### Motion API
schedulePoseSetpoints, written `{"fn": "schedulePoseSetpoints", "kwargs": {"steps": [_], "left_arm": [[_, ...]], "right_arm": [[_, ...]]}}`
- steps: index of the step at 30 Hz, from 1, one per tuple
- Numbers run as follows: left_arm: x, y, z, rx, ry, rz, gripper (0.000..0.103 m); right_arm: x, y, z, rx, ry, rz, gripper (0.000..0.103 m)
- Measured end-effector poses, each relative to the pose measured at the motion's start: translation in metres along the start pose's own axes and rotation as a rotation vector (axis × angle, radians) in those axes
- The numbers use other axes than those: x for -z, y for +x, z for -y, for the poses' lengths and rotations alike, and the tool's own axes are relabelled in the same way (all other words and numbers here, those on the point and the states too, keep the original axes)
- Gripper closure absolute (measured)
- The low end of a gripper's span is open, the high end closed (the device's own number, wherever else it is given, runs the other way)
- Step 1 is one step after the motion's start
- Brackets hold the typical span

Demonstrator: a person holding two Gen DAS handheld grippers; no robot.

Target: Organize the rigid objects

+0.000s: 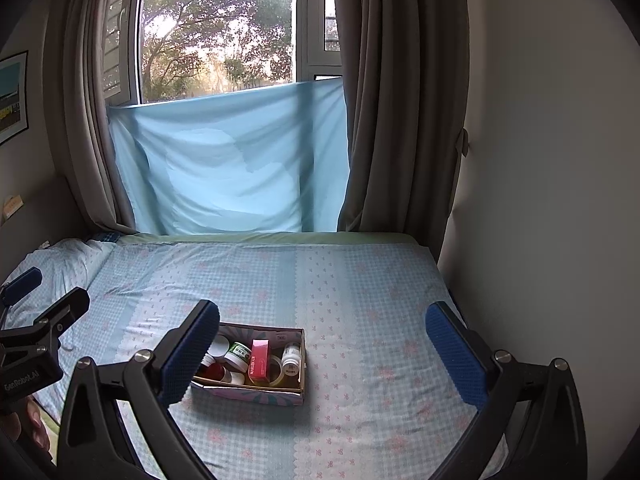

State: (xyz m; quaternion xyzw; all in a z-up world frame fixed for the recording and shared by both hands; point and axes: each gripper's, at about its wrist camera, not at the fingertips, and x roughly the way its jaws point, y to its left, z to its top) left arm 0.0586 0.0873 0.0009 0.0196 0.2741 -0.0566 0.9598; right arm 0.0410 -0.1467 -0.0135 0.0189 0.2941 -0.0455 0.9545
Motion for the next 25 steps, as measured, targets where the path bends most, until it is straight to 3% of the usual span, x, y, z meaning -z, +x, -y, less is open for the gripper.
{"fn": "schedulePoseSetpoints", "kwargs": {"steps": [8,17,25], "left_arm": [[0.0009,-0.0007,-0.0027,0.032,-0.003,0.011,0.0],[0.0029,-0.0073,0.0038,-0.009,0.049,0.083,0.0],[0.0086,0.0005,-0.0013,0.009,0.038,0.076,0.0]], "right_arm": [[-0.0016,-0.0006,-0.0017,0.001,-0.005,0.005,0.0],[-0.0036,0.0005,-0.0033,-0.002,-0.007,0.008,0.0],[-0.0055,0.0087,-0.0097,0.0,-0.013,-0.012,0.0]]}}
